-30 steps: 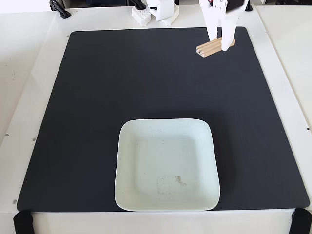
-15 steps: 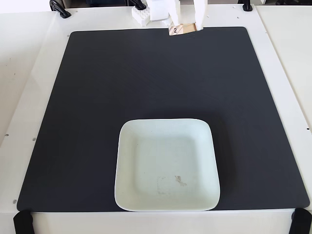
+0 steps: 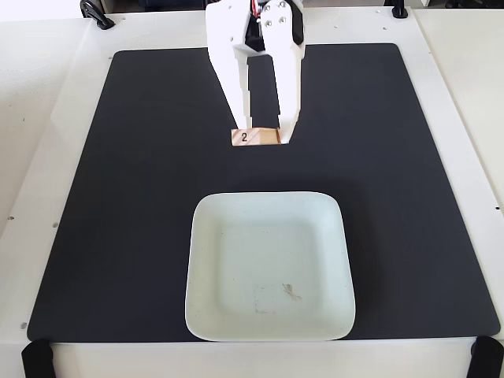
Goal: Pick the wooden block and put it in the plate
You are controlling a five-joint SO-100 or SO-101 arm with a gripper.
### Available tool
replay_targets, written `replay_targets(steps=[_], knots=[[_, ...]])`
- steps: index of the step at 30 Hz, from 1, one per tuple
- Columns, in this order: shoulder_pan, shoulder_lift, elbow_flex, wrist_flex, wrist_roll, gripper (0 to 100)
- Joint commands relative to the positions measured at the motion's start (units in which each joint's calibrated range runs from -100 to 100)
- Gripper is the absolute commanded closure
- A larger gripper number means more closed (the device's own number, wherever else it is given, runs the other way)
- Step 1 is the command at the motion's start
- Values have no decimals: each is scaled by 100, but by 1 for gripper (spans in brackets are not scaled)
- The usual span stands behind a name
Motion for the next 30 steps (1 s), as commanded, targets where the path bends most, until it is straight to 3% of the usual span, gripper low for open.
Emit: replay_targets(steps=[1, 9, 13, 30], knots=[[27, 555, -1025, -101, 35, 99], [229, 1996, -2599, -101, 158, 99], [363, 2437, -2833, -110, 361, 99], [554, 3284, -3796, -110, 339, 99]])
